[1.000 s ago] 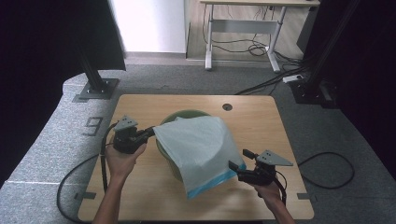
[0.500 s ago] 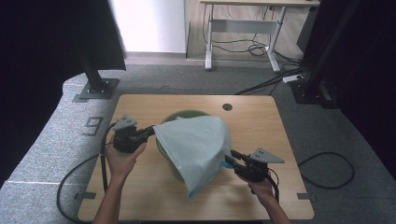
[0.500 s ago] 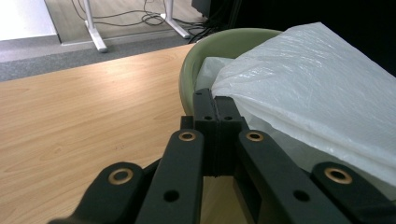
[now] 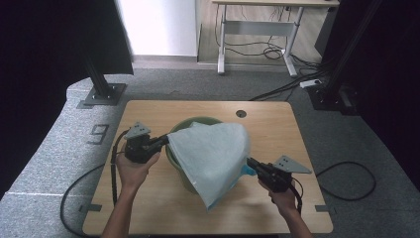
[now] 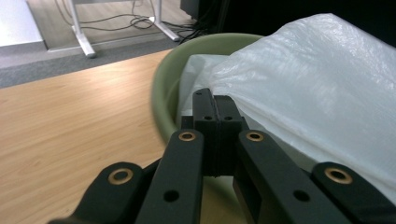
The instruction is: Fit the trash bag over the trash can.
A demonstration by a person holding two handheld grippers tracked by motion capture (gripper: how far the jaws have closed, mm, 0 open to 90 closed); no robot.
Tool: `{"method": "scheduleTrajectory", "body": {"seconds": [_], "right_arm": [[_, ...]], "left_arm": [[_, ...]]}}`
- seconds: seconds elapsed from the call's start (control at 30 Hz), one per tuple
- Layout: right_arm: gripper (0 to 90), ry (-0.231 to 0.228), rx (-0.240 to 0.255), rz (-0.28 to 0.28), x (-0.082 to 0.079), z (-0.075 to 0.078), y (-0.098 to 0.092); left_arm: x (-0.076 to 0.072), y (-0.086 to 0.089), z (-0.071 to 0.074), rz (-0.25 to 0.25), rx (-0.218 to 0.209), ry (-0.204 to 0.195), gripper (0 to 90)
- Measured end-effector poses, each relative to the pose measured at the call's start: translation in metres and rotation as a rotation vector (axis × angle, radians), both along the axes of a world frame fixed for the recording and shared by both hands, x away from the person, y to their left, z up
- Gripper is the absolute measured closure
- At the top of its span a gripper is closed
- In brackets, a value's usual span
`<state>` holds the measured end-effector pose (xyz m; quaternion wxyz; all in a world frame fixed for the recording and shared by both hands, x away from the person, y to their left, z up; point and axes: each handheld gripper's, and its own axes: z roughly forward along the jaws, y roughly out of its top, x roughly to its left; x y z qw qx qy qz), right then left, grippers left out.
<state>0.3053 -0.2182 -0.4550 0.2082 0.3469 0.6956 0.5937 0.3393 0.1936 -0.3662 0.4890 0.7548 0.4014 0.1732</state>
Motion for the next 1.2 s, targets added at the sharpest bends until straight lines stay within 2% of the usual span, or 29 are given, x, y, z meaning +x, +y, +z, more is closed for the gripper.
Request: {"method": "scheduleTrajectory", "body": {"seconds": [0.03,0.17,0.3,0.33,0.4,0.5,0.53,0.57,0.63,0.8,0.87,1.0,1.07,1.2], "right_arm": [[88.6,0.0,0.0,0.0,0.0,0.0,0.0],[88.6,-0.021,0.017,-0.019,-0.001,0.017,-0.012],[88.6,-0.031,0.025,-0.02,0.0,0.025,-0.015],[88.6,-0.037,0.029,-0.022,0.0,0.028,-0.016],[88.6,-0.038,0.029,-0.023,0.0,0.03,-0.015],[88.6,-0.035,0.024,-0.023,0.0,0.031,-0.014],[88.6,-0.033,0.022,-0.023,0.001,0.031,-0.014],[88.6,-0.026,0.016,-0.021,0.002,0.03,-0.012],[88.6,-0.018,0.014,-0.024,0.003,0.03,-0.011],[88.6,0.011,-0.003,-0.056,0.005,0.032,-0.007],[88.6,0.008,-0.002,-0.057,0.005,0.034,-0.006],[88.6,0.006,-0.002,-0.054,0.005,0.037,-0.005],[88.6,0.006,-0.012,-0.057,0.006,0.039,-0.003],[88.6,0.016,-0.013,-0.065,0.006,0.04,-0.003]], "left_arm": [[0.0,-0.003,0.001,-0.008,0.001,0.0,89.8],[0.003,-0.021,0.001,-0.049,0.011,0.007,89.8],[0.004,-0.029,-0.001,-0.083,0.028,0.023,88.9],[0.004,-0.033,-0.003,-0.106,0.051,0.04,86.8],[0.003,-0.033,-0.004,-0.113,0.061,0.056,78.1],[0.0,-0.028,-0.002,-0.103,0.055,0.039,62.5],[-0.002,-0.025,0.0,-0.107,0.038,0.039,62.5],[-0.007,-0.017,0.005,-0.1,0.027,0.023,54.6],[-0.012,-0.011,0.011,-0.106,0.02,0.013,49.4],[-0.027,-0.007,0.022,-0.142,0.018,-0.017,39.8],[-0.03,-0.008,0.025,-0.153,0.019,-0.022,37.4],[-0.033,-0.015,0.028,-0.168,0.029,-0.027,34.2],[-0.035,-0.024,0.032,-0.164,0.044,-0.044,31.7],[-0.038,-0.032,0.035,-0.185,0.037,-0.052,31.7]]}}
